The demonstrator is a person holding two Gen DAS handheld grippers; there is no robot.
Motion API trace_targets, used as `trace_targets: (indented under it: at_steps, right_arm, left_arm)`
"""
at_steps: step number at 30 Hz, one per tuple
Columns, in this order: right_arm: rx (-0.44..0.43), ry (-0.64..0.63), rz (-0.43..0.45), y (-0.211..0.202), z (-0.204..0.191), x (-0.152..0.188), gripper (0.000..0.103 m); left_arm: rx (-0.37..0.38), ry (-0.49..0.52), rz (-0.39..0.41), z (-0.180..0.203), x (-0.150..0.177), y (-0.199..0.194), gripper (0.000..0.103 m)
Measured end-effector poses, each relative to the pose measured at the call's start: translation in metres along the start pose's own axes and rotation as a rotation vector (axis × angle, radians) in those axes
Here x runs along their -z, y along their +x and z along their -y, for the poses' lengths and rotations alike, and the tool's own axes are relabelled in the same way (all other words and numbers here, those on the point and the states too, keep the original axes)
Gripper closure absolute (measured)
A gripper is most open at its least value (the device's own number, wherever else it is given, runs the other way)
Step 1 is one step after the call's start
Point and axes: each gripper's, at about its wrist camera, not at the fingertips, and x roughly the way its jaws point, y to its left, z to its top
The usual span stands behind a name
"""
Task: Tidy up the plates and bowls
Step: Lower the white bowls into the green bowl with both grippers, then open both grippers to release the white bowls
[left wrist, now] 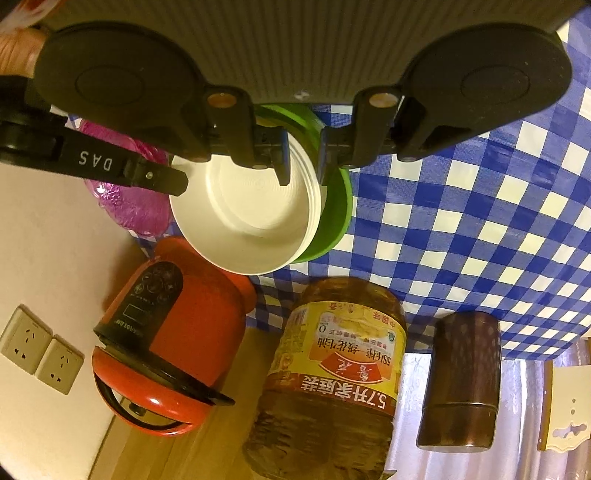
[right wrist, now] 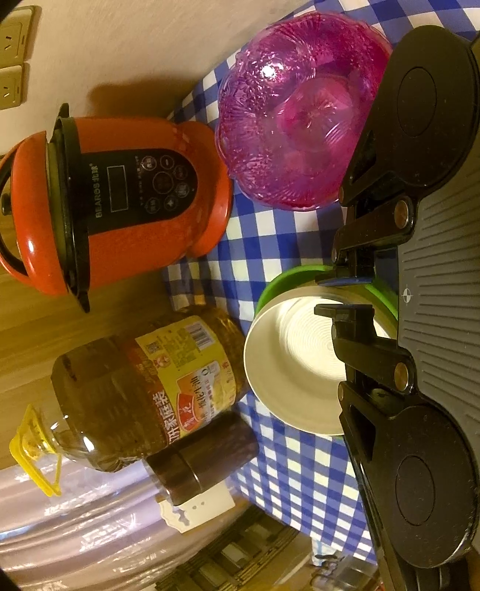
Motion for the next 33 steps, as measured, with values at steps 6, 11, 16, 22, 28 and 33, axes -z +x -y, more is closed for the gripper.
trace_targets:
  at_steps: [6, 11, 16, 22, 28, 33]
  right_arm:
    - [0.010, -0.032, 0.006, 0.0012, -0.0030, 0.0008, 0.093]
    - [0.010, -0.045, -0.002, 0.0029, -0.0050, 0.0028, 0.093]
    - [0.016, -0.058, -0.001, 0.0034, -0.0068, 0.0040, 0.093]
    - [0.019, -0.060, 0.003, 0.0035, -0.0072, 0.0044, 0.093]
    - [0.008, -0.073, 0.004, 0.0057, -0.0069, 0.0055, 0.092]
    - [-0.033, -0.044, 0.023, 0.0037, -0.0023, 0.0057, 0.077]
  left_arm:
    - [-0.008, 0.010, 0.004, 0.0004, -0.0001, 0.0003, 0.090]
    - [-0.016, 0.019, 0.011, 0.0007, -0.0001, -0.0024, 0.090]
    - [-0.019, 0.031, 0.012, 0.0016, 0.0005, -0.0022, 0.090]
    - [-0.021, 0.045, 0.017, 0.0023, 0.0011, -0.0018, 0.089]
    - [-0.003, 0.067, 0.045, 0.0030, 0.0035, -0.0020, 0.077]
    - [0.007, 0.080, 0.070, 0.0051, 0.0054, -0.0045, 0.068]
